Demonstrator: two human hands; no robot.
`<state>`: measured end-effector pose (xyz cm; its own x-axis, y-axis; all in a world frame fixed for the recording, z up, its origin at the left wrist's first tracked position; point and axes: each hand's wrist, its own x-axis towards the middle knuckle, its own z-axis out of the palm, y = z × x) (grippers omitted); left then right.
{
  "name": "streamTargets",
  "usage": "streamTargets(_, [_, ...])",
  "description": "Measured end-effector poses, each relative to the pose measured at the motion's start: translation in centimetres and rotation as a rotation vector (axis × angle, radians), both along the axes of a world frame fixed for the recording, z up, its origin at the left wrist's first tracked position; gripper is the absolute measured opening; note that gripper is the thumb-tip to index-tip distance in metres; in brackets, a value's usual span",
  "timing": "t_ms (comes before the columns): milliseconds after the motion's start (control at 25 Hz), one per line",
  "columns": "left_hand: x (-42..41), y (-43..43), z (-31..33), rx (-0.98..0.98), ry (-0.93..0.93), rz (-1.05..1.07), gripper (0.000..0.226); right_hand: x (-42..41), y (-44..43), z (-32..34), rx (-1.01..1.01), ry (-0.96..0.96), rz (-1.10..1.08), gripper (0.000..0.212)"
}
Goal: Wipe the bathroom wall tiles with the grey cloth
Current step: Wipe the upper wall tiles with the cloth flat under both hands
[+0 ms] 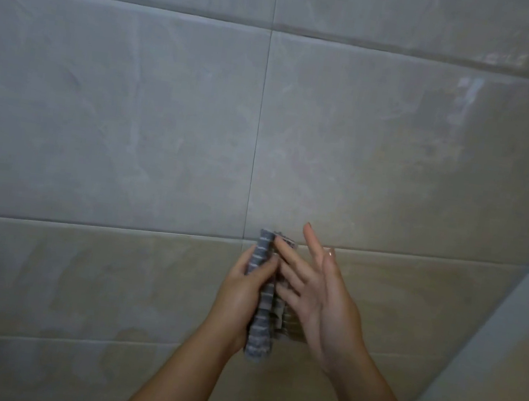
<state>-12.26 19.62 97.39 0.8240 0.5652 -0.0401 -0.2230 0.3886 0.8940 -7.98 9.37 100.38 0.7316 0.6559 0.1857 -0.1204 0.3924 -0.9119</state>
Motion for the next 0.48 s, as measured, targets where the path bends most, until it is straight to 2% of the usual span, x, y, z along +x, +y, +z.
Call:
streamTargets(80, [-1.1, 1.1, 0.3, -0.282, 0.036, -0.080, 0.031, 0.9, -0.7, -0.7, -0.080, -0.098, -0.311, 0.030])
streamTargets(120, [-1.7, 1.5, 0.5, -0.346, 0.058, -0.136, 0.036, 1.5, -1.0, -1.0, -0.151, -0.118, -0.507, 0.023])
streamTargets(160, [-2.1, 1.8, 0.5, -0.383, 0.064, -0.180, 0.040, 2.2, -1.3, -1.6, -0.223, -0.101, -0.603, 0.019])
streamTargets(200, [-2.5, 2.0, 0.7, -0.397, 0.059, -0.217, 0.043, 2.6, -1.3, -2.1, -0.278, -0.028, -0.572, 0.016])
streamTargets(240, [-2.9, 2.2, 0.8, -0.415, 0.048, -0.253, 0.044, 2.7, -1.2, -2.4, -0.318, 0.096, -0.391, 0.021])
streamTargets(320, [-3.3, 2.3, 0.7, -0.441, 0.038, -0.309, 0.044, 2.3, -1.0, -3.0, -0.391, 0.349, 0.063, 0.052])
streamTargets(360, [-3.4, 2.4, 0.6, -0.450, 0.049, -0.330, 0.045, 1.9, -0.9, -3.4, -0.381, 0.447, 0.211, 0.064])
streamTargets(440, [-3.5, 2.5, 0.4, -0.464, 0.087, -0.347, 0.048, 1.7, -0.8, -3.7, -0.316, 0.490, 0.284, 0.058])
streamTargets(480, [-3.5, 2.5, 0.2, -0.462, 0.107, -0.337, 0.049, 1.9, -0.8, -3.9, -0.270, 0.466, 0.216, 0.051])
